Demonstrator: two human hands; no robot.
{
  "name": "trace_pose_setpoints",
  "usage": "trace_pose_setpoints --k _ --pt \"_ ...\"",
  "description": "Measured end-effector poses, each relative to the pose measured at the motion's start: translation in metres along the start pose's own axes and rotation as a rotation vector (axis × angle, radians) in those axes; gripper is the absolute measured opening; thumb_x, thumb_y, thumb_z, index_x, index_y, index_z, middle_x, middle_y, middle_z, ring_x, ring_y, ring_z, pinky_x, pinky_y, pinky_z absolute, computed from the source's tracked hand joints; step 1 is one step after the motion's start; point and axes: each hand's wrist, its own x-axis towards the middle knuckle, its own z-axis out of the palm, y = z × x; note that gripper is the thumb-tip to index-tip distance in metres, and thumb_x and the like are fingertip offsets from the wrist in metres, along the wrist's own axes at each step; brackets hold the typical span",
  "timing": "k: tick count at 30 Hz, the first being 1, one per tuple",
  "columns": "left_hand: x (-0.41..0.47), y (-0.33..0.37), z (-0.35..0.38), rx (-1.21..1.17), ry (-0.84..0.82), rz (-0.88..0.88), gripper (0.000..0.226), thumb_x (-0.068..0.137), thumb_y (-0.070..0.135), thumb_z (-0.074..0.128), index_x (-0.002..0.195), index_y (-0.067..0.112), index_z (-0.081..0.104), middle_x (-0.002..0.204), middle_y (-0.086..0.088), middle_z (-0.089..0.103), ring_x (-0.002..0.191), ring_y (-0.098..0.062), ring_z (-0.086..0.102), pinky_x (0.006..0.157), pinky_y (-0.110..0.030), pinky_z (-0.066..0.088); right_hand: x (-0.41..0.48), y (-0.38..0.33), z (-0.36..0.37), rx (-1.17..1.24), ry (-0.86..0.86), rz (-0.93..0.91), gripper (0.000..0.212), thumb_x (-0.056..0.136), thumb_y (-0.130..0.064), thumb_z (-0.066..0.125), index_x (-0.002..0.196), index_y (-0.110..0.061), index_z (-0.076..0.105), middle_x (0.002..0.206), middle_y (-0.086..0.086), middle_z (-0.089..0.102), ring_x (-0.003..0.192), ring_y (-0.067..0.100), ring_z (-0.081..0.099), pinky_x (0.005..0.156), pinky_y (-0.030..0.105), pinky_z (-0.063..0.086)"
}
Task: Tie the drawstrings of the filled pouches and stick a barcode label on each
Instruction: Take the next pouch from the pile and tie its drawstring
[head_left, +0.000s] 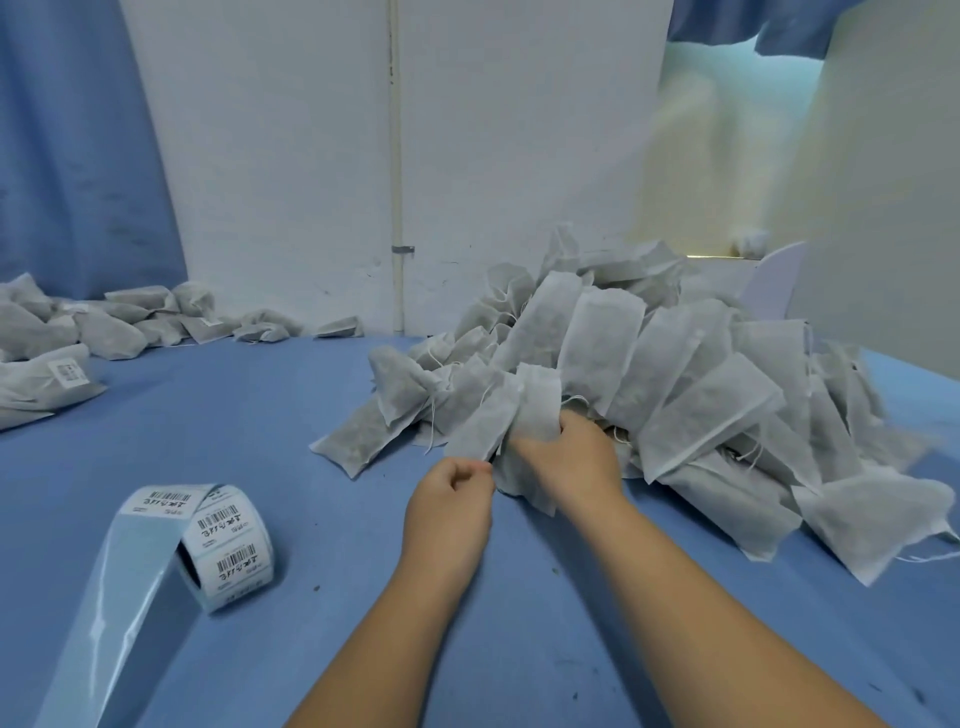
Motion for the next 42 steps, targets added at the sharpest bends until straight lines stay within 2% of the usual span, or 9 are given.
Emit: trace_pose_setpoints --k 4,9,19,22,27,30,34,39,42 --pt "-0.004 0.004 -0.002 -0.012 -0.022 0.03 0.016 0.088 0.017 0.058 0.093 0.03 0.067 0.083 0.01 0.067 0.068 -0.005 0.063 0.058 -0.018 0.044 -0.005 0.009 -0.011 0.104 0.009 -0.004 0.022 0.076 -0.02 0.062 0.064 -0.024 0.045 0.07 -0.003 0.053 0.069 0.02 0.049 0.05 0.028 0.03" --pt "-0.01 0.011 -0.002 -0.018 -0.045 0.07 0.016 0.089 0.02 0.06 0.097 0.034 0.063 0.101 0.012 0.066 0.096 -0.009 0.064 0.079 -0.028 0.048 -0.029 0.025 -0.041 0.307 -0.058 -0.048 0.003 0.077 -0.013 0.061 0.078 -0.015 0.063 0.073 0.001 0.061 0.067 0.014 0.051 0.057 0.025 0.038" --pt "-0.029 0.024 -0.006 -0.098 -0.138 0.213 0.012 0.094 0.021 0.063 0.101 0.028 0.068 0.094 0.013 0.071 0.089 -0.012 0.07 0.08 -0.031 0.053 -0.051 0.058 -0.082 0.667 -0.467 -0.09 0.031 0.067 -0.021 0.066 0.096 -0.024 0.075 0.097 0.005 0.075 0.09 0.022 0.07 0.08 0.037 0.053" --pt "-0.034 0.029 -0.007 -0.118 -0.153 0.227 0.01 0.095 0.023 0.061 0.1 0.024 0.069 0.096 0.005 0.073 0.081 -0.01 0.071 0.074 -0.029 0.053 -0.05 0.057 -0.086 0.737 -0.445 -0.114 0.031 0.068 -0.02 0.067 0.099 -0.023 0.074 0.1 0.009 0.075 0.094 0.026 0.069 0.085 0.042 0.052" --pt "-0.04 0.034 -0.004 -0.034 -0.108 0.249 0.016 0.093 0.033 0.061 0.084 0.026 0.072 0.083 0.011 0.074 0.077 -0.006 0.07 0.083 -0.034 0.055 -0.061 0.047 -0.08 0.538 -0.183 -0.213 0.017 0.07 -0.028 0.07 0.086 -0.031 0.067 0.084 -0.008 0.071 0.078 0.01 0.066 0.063 0.024 0.053" --pt "-0.048 0.036 0.001 -0.006 -0.249 0.284 0.019 0.089 0.043 0.064 0.102 0.031 0.071 0.096 0.017 0.075 0.092 0.003 0.068 0.09 -0.027 0.054 -0.069 0.041 -0.07 0.264 -0.015 -0.337 0.02 0.072 -0.029 0.074 0.084 -0.029 0.058 0.083 -0.009 0.063 0.075 0.009 0.06 0.065 0.029 0.049" --pt "-0.058 0.035 0.01 0.014 -0.399 0.28 0.025 0.088 0.044 0.068 0.105 0.025 0.07 0.095 0.008 0.076 0.09 -0.006 0.071 0.075 -0.015 0.052 -0.082 0.033 -0.062 0.136 -0.062 -0.567 0.022 0.075 -0.023 0.073 0.087 -0.028 0.056 0.087 -0.015 0.054 0.084 0.004 0.053 0.067 0.016 0.041" --pt "-0.049 0.036 0.006 -0.118 -0.17 0.166 0.015 0.095 0.023 0.062 0.096 0.011 0.071 0.094 -0.012 0.075 0.096 -0.032 0.07 0.089 -0.046 0.055 -0.09 0.024 -0.067 0.312 -0.167 -0.655 0.015 0.074 -0.019 0.07 0.088 -0.023 0.066 0.084 -0.01 0.055 0.078 0.009 0.055 0.07 0.014 0.042" --pt "-0.044 0.041 -0.003 -0.218 -0.169 0.09 0.018 0.095 0.011 0.055 0.091 0.007 0.072 0.094 -0.017 0.074 0.089 -0.031 0.07 0.084 -0.042 0.053 -0.088 0.022 -0.073 0.554 -0.137 -0.513 0.015 0.074 -0.019 0.066 0.085 -0.028 0.069 0.085 -0.007 0.062 0.076 0.011 0.059 0.07 0.023 0.047"
